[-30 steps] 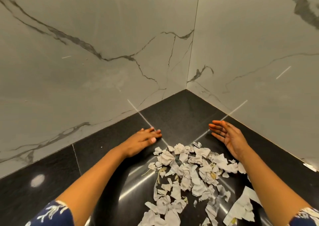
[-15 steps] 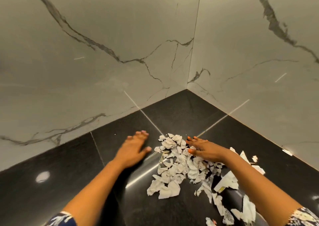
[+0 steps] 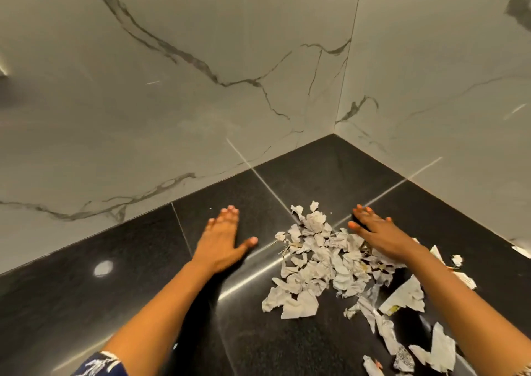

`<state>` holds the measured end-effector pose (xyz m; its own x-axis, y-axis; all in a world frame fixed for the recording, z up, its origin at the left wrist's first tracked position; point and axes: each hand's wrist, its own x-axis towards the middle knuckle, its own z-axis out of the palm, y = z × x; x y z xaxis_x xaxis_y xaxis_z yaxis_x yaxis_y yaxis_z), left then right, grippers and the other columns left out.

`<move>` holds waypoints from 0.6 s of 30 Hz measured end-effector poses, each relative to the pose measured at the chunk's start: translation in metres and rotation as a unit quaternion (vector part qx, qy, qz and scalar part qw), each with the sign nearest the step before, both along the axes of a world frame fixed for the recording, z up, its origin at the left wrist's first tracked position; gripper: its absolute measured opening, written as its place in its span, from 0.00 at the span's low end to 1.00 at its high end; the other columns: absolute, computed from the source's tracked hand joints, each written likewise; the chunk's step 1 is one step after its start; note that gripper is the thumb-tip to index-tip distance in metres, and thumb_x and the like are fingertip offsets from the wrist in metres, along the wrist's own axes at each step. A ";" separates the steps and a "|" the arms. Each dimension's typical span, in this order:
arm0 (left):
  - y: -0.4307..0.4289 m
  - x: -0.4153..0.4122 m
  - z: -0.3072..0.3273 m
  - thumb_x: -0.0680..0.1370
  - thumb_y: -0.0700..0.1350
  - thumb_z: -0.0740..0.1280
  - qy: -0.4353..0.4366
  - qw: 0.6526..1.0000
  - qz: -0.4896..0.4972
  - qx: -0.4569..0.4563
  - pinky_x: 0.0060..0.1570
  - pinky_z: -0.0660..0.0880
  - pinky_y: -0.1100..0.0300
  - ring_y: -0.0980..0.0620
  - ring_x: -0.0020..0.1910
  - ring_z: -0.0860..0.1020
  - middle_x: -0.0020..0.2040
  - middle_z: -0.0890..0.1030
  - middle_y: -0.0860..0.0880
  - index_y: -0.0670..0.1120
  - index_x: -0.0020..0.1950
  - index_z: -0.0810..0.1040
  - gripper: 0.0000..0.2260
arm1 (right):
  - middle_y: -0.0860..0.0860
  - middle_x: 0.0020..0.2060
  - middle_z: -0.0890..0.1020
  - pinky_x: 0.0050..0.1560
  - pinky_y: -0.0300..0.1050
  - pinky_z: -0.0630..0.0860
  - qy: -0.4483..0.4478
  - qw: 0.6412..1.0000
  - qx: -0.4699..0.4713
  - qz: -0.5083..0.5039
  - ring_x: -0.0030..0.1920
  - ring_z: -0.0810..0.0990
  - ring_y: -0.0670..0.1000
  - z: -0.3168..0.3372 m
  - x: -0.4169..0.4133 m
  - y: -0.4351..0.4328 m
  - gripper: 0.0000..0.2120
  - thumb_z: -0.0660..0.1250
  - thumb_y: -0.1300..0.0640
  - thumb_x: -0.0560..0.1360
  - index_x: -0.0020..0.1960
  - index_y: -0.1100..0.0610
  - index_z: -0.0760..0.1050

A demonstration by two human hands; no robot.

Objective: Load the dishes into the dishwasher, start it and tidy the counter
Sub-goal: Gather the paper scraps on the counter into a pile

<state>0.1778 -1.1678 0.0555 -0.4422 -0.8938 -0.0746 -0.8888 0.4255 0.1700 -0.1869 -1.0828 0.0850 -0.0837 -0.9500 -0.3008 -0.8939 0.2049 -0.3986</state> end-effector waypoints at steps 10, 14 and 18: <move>0.034 0.105 0.023 0.79 0.56 0.61 0.248 0.955 0.159 0.019 0.73 0.49 0.53 0.50 0.76 0.56 0.76 0.60 0.48 0.48 0.76 0.59 0.28 | 0.49 0.67 0.73 0.71 0.53 0.61 0.014 0.990 -0.138 0.005 0.66 0.71 0.49 0.031 0.076 0.028 0.23 0.58 0.42 0.78 0.69 0.51 0.67; 0.139 0.176 -0.003 0.80 0.60 0.55 0.058 0.962 0.266 0.026 0.73 0.52 0.44 0.46 0.77 0.53 0.78 0.55 0.45 0.47 0.77 0.56 0.29 | 0.45 0.75 0.57 0.74 0.53 0.42 0.095 0.983 -0.135 0.085 0.75 0.53 0.46 0.011 0.132 0.081 0.35 0.43 0.32 0.73 0.75 0.47 0.57; 0.235 0.130 -0.020 0.73 0.66 0.43 0.019 0.966 0.257 -0.013 0.70 0.56 0.42 0.42 0.75 0.58 0.76 0.61 0.42 0.41 0.75 0.60 0.39 | 0.44 0.76 0.52 0.71 0.53 0.33 0.075 0.979 -0.184 0.049 0.74 0.44 0.42 -0.014 0.175 0.143 0.38 0.36 0.32 0.70 0.76 0.47 0.52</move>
